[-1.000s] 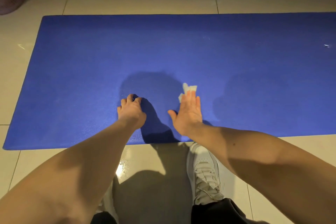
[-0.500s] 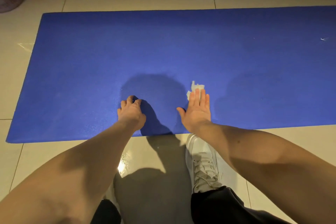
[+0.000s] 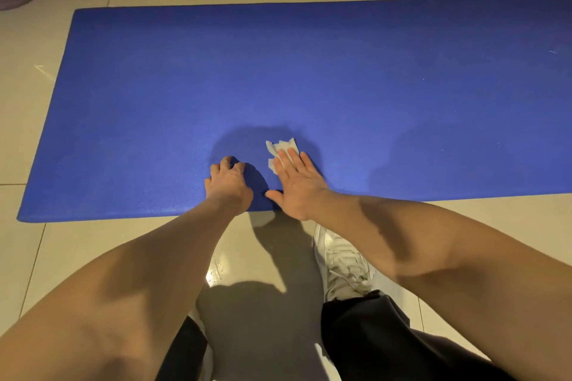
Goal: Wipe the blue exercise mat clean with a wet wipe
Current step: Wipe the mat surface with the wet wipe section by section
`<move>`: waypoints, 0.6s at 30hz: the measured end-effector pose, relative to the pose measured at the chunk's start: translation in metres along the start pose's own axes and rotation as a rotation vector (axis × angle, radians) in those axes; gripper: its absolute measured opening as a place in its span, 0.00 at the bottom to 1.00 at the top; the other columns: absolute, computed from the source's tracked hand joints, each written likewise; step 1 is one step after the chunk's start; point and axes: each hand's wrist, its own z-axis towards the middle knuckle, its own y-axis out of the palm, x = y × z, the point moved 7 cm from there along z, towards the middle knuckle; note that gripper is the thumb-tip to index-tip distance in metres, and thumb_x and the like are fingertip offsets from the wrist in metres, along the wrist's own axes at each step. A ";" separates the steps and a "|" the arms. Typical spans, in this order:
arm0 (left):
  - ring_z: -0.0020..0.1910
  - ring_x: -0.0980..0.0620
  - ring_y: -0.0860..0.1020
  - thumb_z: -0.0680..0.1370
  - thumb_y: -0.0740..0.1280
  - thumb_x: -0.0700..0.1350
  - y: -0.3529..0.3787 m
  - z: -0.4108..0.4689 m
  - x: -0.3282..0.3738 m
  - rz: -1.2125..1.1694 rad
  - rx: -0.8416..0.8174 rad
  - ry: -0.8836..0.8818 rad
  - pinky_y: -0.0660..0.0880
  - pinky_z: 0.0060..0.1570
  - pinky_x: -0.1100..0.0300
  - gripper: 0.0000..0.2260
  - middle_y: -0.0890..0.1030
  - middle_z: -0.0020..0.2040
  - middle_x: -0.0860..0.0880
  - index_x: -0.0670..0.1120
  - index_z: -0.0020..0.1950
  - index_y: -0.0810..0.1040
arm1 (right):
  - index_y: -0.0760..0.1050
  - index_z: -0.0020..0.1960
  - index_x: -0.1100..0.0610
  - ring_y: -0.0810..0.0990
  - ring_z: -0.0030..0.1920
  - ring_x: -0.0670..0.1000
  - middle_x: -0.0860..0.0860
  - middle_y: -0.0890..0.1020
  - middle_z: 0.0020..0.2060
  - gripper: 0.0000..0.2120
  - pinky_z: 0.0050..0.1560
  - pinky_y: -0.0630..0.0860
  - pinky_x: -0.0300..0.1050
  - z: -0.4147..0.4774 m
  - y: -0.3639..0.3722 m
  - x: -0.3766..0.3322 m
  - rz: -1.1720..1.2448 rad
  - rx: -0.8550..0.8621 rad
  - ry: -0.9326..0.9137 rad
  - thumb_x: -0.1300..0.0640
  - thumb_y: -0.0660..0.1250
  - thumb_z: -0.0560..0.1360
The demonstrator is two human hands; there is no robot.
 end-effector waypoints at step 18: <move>0.73 0.43 0.59 0.75 0.64 0.35 0.014 -0.029 -0.016 -0.060 0.084 0.029 0.66 0.68 0.49 0.32 0.58 0.79 0.50 0.49 0.78 0.63 | 0.35 0.82 0.58 0.29 0.79 0.58 0.57 0.33 0.81 0.38 0.80 0.35 0.57 -0.030 0.020 -0.035 -0.030 0.028 -0.075 0.36 0.43 0.84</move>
